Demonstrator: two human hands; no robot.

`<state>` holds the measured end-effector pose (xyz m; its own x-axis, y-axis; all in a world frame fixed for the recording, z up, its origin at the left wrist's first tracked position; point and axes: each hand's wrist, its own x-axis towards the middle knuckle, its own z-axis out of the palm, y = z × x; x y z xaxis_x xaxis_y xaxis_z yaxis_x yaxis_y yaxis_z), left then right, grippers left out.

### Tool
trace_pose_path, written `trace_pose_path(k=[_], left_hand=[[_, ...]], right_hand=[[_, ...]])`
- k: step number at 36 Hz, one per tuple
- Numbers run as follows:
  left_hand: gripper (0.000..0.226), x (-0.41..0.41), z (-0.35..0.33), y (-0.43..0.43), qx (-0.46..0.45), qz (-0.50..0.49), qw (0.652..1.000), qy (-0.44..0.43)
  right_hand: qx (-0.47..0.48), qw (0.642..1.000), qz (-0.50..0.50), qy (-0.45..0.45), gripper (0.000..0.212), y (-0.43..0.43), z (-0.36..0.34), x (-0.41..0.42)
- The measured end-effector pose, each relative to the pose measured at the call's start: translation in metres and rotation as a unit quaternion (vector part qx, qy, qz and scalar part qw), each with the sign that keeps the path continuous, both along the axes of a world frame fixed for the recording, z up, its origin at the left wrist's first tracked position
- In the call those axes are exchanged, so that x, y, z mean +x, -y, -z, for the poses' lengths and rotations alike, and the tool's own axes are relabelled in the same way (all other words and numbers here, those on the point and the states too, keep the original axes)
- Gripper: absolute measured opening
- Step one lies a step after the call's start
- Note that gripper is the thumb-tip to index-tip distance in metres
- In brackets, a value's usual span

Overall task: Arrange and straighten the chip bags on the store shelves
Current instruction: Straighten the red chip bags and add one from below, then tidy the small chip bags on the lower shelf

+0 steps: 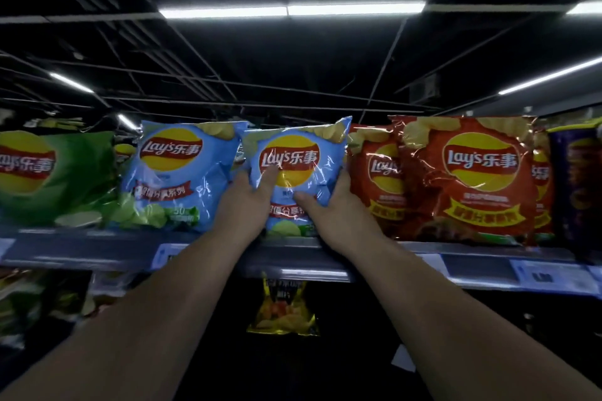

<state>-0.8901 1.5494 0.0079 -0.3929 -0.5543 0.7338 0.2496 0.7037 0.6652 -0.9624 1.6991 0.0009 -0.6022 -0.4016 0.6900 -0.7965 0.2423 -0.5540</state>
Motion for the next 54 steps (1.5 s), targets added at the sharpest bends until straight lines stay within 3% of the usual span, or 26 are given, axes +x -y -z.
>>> trace_pose_path(k=[4,11,16,20,23,34,38,44,48,54], left_hand=[[0.043,-0.004,0.002,0.007,-0.007,0.035,0.999,-0.003],[0.057,-0.008,0.001,0.010,0.000,0.112,0.993,0.029],[0.085,-0.004,0.012,0.006,-0.061,0.035,0.998,-0.001],[0.088,0.004,0.017,-0.004,-0.133,-0.025,0.988,-0.075],[0.090,0.009,0.019,-0.004,-0.131,-0.035,0.987,-0.086],[0.082,0.018,0.019,-0.012,-0.114,-0.038,0.992,-0.028],[0.083,0.017,0.022,-0.011,-0.170,-0.078,0.981,-0.047],[0.077,0.039,0.035,-0.007,-0.247,-0.113,0.962,-0.005],[0.078,0.075,0.058,0.001,-0.283,-0.140,0.947,0.052],[0.079,0.143,0.083,0.009,-0.264,-0.166,0.942,0.121]], right_hand=[[0.016,0.997,0.056,-0.052,0.094,0.007,0.006,-0.003],[-0.012,0.998,0.059,-0.035,0.077,0.006,0.002,-0.002],[-0.059,0.983,0.112,-0.130,0.088,0.006,0.016,0.003],[-0.123,0.967,0.121,-0.189,0.097,0.006,0.020,0.008],[-0.132,0.962,0.124,-0.205,0.099,0.001,0.023,0.015],[-0.077,0.972,0.150,-0.166,0.095,-0.002,0.017,0.019],[-0.042,0.955,0.198,-0.218,0.098,0.000,0.023,0.019],[-0.017,0.927,0.196,-0.318,0.080,-0.002,0.035,0.032],[-0.017,0.935,0.183,-0.304,0.079,-0.004,0.057,0.059],[0.015,0.968,0.145,-0.205,0.076,-0.012,0.080,0.115]])
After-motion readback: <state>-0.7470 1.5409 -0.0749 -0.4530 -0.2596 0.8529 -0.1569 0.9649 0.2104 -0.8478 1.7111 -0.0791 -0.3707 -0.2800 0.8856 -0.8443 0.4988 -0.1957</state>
